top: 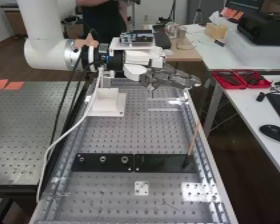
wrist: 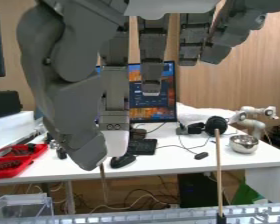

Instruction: Grab the drill bit and place it in the clear container

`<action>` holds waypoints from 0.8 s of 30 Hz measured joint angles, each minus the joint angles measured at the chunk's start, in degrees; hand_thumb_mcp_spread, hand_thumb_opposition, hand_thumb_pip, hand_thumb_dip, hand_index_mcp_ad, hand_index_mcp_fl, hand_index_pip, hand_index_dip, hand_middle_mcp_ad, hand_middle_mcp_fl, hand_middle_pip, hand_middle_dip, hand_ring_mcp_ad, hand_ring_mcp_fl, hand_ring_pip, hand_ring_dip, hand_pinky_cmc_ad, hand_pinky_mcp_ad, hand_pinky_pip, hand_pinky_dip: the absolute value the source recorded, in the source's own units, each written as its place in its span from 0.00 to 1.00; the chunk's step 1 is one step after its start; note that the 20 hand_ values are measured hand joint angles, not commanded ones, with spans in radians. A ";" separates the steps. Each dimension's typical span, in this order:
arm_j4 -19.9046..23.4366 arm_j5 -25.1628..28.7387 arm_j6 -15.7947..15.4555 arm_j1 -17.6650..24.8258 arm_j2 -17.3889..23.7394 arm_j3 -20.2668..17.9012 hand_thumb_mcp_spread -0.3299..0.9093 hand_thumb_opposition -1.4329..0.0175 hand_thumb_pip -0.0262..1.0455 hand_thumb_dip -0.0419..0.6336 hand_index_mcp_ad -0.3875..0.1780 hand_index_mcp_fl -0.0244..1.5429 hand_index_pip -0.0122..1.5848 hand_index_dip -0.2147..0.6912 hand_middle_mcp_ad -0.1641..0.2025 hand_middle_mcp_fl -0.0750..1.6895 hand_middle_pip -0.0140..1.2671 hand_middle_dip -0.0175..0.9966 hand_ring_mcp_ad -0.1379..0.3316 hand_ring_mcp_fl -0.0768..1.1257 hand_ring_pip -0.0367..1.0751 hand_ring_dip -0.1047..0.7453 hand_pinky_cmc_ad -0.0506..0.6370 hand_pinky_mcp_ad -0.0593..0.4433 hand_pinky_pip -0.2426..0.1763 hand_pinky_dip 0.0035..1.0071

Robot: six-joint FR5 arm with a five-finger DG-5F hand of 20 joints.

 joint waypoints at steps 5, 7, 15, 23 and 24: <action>-0.05 0.17 0.03 0.02 -0.05 0.08 0.68 0.33 0.49 0.46 0.50 0.58 0.68 0.54 0.63 0.25 0.11 0.19 0.65 0.10 0.13 0.20 0.41 0.38 0.44 0.19; -0.08 0.08 0.02 0.04 -0.06 0.10 0.68 0.33 0.49 0.46 0.50 0.58 0.68 0.54 0.63 0.25 0.11 0.19 0.65 0.10 0.13 0.20 0.41 0.39 0.44 0.19; 0.04 0.21 0.14 0.06 -0.08 0.05 0.68 0.33 0.49 0.46 0.50 0.58 0.68 0.54 0.62 0.26 0.11 0.19 0.65 0.10 0.13 0.20 0.41 0.39 0.44 0.19; 0.03 0.26 0.20 0.08 -0.04 -0.01 0.68 0.33 0.49 0.46 0.50 0.58 0.68 0.54 0.63 0.26 0.11 0.19 0.65 0.10 0.13 0.20 0.41 0.41 0.44 0.18; 0.01 0.27 0.23 0.09 -0.03 0.00 0.68 0.33 0.49 0.46 0.50 0.58 0.68 0.54 0.63 0.26 0.11 0.19 0.65 0.10 0.13 0.20 0.41 0.41 0.44 0.18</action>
